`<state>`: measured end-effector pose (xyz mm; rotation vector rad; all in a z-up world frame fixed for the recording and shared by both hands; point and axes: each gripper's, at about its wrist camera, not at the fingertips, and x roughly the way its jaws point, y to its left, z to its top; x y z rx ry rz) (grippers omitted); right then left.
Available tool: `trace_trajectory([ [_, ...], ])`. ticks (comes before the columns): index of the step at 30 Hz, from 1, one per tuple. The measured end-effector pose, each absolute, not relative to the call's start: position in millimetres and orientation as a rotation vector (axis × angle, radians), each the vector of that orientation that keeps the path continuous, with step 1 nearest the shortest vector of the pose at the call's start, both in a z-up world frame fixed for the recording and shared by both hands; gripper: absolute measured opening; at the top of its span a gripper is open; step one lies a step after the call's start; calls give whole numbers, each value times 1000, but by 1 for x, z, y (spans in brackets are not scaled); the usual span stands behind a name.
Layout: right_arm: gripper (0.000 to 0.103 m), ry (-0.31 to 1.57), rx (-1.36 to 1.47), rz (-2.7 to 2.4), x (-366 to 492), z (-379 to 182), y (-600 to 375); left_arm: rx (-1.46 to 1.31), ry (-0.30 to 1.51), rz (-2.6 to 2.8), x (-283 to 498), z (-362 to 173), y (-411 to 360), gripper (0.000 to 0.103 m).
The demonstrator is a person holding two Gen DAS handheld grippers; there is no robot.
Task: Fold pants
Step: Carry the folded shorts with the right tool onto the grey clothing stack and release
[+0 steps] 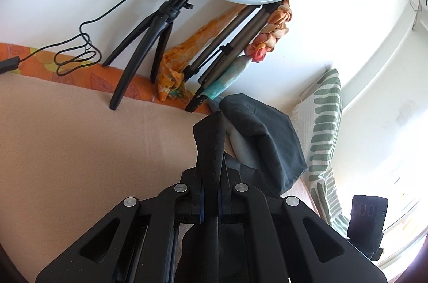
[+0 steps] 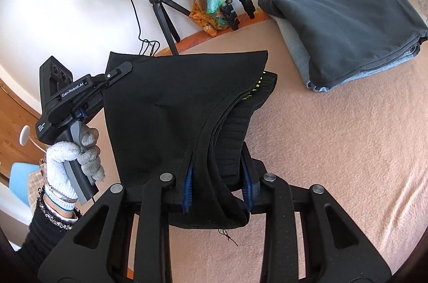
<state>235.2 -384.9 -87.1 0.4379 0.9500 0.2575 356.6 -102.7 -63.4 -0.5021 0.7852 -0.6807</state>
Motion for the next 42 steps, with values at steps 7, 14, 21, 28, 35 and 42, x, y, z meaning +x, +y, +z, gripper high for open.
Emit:
trace_trajectory([
  [7,25,864,387,240,224,-41,-410,-471,721,-767,357,-14,-141,4],
  [14,23,799,331,191,220,-1,-441,-440,662,-844,365,31,-187,4],
  [21,23,739,239,103,228,38,-490,-446,602,-904,384,67,-237,4],
  [28,23,715,146,37,262,60,-539,-455,573,-936,417,77,-293,4],
  [35,23,736,130,53,315,37,-587,-484,576,-910,460,51,-325,4],
  [42,23,849,354,121,369,-44,-645,-490,664,-790,513,-20,-339,4],
])
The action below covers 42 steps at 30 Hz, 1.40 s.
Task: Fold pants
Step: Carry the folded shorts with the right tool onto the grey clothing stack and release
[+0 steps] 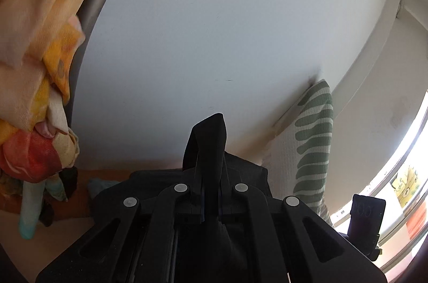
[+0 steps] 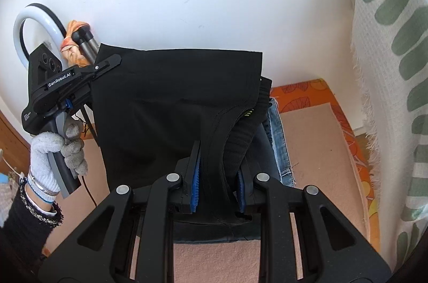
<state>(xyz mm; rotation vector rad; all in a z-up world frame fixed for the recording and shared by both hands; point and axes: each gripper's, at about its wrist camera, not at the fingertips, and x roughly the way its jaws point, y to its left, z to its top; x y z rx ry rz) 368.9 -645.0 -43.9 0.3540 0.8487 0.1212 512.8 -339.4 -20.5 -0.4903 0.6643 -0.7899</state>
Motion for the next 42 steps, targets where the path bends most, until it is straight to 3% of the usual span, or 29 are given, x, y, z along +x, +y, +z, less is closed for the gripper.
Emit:
trace_trajectory([
  [4,27,888,484,130,380,-80,-667,-451,728,-732,533,-47,-342,4],
  [13,40,889,556,139,372,-79,-681,-297,743,-648,526,-30,-350,15],
  [16,57,857,568,143,368,-68,-685,-196,721,-658,505,-22,-353,22],
  [17,58,843,573,132,367,-66,-687,-165,707,-662,496,-20,-353,25],
  [24,58,782,458,30,354,-53,-663,-49,706,-745,440,-24,-345,27],
  [37,59,722,292,-55,281,-6,-591,-121,765,-756,360,-13,-309,27],
  [42,68,702,282,-91,241,13,-567,-89,706,-762,316,9,-290,49],
])
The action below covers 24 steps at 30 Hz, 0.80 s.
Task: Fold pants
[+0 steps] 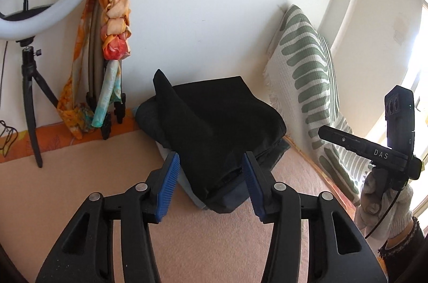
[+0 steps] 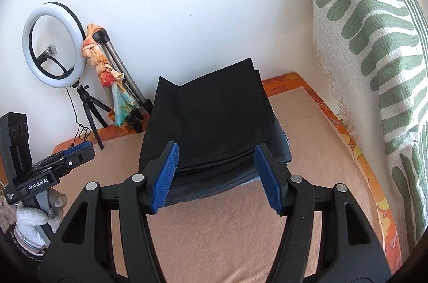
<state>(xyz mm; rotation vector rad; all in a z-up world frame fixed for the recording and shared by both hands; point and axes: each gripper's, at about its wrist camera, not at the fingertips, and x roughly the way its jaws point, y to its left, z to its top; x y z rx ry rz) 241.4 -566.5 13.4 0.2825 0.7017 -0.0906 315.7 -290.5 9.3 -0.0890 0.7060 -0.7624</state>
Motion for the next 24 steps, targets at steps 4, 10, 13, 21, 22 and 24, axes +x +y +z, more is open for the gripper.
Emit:
trace_trajectory([
  [4,72,683,258,-106,210,27,-543,-81,687,-781,283,21,-274,58],
  [10,73,674,182,-159,171,40,-502,-106,694,-807,245,30,-250,70],
  [13,77,670,172,-171,153,44,-488,-147,704,-816,231,32,-235,70],
  [21,95,627,102,-226,118,51,-447,-110,666,-769,193,37,-203,77],
  [22,95,627,98,-227,116,51,-444,-104,659,-759,189,37,-200,77],
  [24,95,625,96,-227,111,49,-437,-93,641,-734,180,37,-195,82],
])
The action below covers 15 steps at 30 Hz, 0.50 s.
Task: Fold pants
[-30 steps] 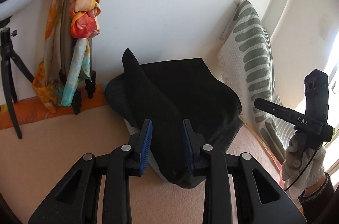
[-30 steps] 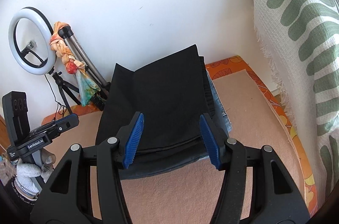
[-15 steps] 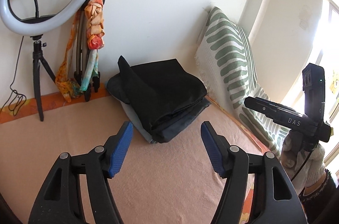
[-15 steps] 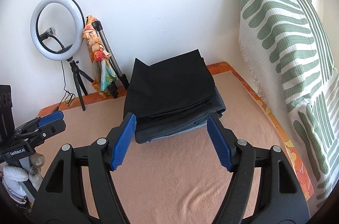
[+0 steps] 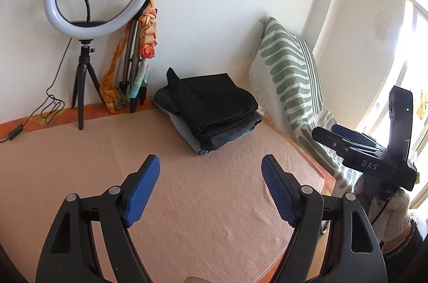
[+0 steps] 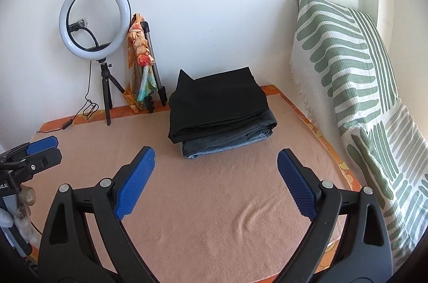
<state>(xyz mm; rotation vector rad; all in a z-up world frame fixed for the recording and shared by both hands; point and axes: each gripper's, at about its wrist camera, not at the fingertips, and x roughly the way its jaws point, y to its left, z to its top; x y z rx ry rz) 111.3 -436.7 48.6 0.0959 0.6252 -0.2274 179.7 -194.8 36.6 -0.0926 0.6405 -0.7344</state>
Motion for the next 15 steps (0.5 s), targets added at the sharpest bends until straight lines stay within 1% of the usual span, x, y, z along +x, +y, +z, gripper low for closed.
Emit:
trace_trajectory([
  [6,95,614,115,-238,100,39,-425,-66,628,-713,163,30,-187,83],
  [15,95,620,143,-275,93,15,-426,-48,618,-632,158,12,-181,83],
])
